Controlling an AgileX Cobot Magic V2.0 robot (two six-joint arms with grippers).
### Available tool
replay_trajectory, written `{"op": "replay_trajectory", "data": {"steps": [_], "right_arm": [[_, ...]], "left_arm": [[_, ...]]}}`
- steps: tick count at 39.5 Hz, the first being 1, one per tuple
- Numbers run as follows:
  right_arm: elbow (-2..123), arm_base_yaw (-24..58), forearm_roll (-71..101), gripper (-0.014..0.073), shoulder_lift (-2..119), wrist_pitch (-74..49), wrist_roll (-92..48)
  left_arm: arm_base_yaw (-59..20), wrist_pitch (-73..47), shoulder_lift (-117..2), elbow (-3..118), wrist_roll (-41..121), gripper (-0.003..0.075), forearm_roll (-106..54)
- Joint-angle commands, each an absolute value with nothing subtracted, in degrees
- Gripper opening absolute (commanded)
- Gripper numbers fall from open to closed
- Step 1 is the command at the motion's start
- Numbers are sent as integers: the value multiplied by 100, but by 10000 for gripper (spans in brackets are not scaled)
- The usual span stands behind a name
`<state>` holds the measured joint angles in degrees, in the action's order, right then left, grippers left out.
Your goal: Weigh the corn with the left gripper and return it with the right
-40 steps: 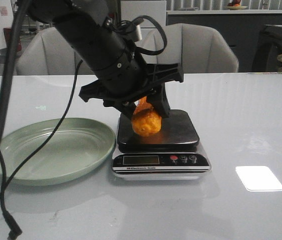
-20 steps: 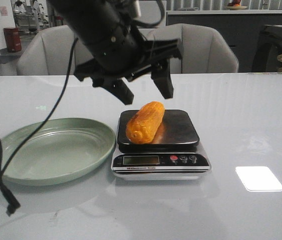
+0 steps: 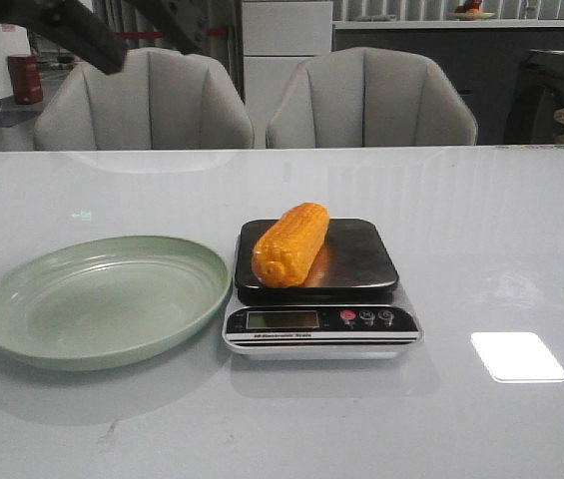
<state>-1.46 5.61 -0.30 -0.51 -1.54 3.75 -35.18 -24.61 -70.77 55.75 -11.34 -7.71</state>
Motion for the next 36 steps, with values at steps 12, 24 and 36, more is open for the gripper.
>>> {"op": "replay_trajectory", "data": {"steps": [12, 24, 36], "right_arm": [[-207, 523, -92, 173, -161, 295, 326], [-207, 523, -92, 173, -161, 295, 326], [-207, 523, -92, 173, -161, 295, 326]], "left_arm": [[-3514, -2211, -4045, 3980, -1130, 439, -311], [-3514, -2852, -1904, 3172, -1130, 439, 245], [-3514, -3434, -171, 2701, -1130, 347, 587]]}}
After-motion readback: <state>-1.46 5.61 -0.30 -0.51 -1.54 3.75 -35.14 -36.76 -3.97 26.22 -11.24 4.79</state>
